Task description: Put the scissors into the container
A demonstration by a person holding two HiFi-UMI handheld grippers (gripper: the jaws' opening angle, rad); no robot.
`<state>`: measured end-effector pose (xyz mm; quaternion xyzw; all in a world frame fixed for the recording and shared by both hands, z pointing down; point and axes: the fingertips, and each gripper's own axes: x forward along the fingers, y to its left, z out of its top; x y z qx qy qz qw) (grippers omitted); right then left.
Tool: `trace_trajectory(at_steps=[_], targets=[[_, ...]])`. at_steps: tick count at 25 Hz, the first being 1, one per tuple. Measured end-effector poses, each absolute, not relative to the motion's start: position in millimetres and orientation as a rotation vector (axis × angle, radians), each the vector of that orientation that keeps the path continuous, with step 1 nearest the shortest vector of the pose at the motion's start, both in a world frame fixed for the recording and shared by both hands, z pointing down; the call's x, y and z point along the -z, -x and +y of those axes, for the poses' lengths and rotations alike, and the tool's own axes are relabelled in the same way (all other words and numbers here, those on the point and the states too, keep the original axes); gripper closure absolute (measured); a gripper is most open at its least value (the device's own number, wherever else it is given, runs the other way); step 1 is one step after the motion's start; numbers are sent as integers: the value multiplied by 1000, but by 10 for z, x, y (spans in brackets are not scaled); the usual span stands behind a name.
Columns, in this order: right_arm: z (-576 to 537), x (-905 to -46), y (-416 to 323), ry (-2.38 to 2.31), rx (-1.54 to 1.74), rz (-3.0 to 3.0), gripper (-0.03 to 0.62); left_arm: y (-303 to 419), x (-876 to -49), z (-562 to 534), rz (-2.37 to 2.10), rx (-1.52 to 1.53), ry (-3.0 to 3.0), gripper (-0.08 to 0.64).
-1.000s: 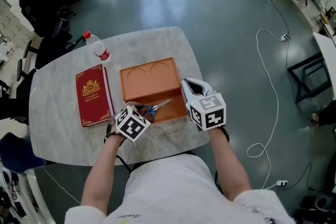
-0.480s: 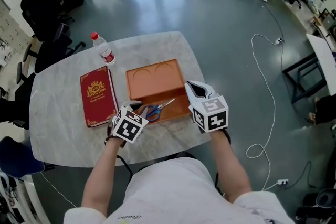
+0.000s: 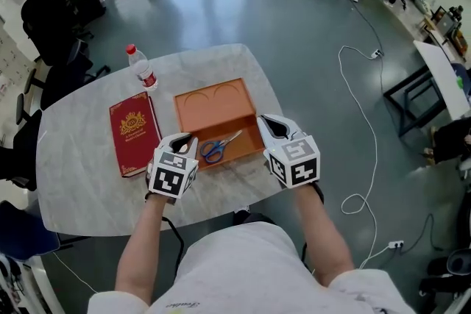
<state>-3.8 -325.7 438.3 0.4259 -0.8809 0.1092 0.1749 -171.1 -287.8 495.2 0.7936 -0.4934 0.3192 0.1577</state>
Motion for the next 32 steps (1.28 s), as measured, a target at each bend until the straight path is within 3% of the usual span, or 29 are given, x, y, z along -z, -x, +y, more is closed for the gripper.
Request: trace_trajectory(at_steps=[32], targets=[[-2159, -3893, 25, -1301, -212, -2552, 588, 2078, -4189, -1951, -1700, -499, -2303, 537]])
